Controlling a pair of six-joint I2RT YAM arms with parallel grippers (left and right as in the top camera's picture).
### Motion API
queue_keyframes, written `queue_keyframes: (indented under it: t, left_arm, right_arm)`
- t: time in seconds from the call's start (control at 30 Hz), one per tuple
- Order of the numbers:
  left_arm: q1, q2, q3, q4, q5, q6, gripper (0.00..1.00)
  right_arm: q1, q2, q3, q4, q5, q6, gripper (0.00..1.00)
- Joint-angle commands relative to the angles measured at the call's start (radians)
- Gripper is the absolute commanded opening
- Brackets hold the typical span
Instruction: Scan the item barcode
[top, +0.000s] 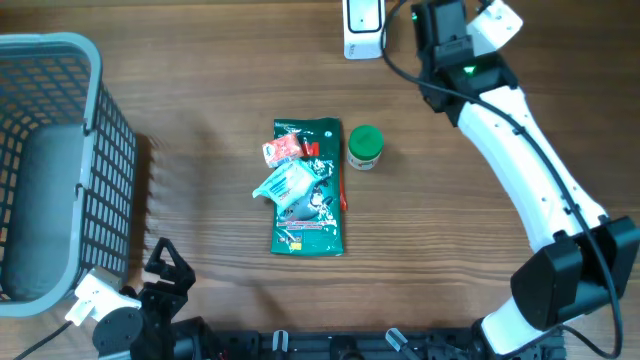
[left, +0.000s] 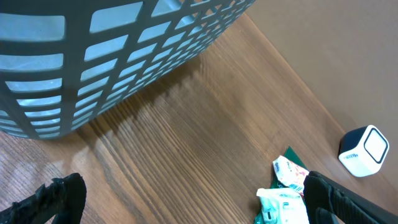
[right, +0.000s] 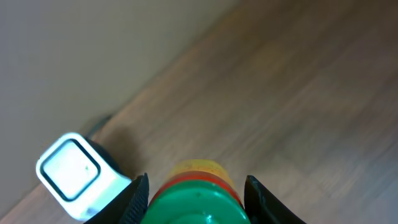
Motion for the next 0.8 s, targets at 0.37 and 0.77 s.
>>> queue_keyframes:
  t: [0.37,0.77]
  left_arm:
    - [0.002,-0.003,-0.003,0.0,-0.013,-0.006,1.0]
    - [0.002,-0.003,-0.003,0.0,-0.013,-0.006,1.0]
  right_arm:
    - [0.156,0.194,0.033,0.997,0.821,-1.018,0.05]
    - [0.267,0.296,0.032,1.188,0.821,-1.437,0.05]
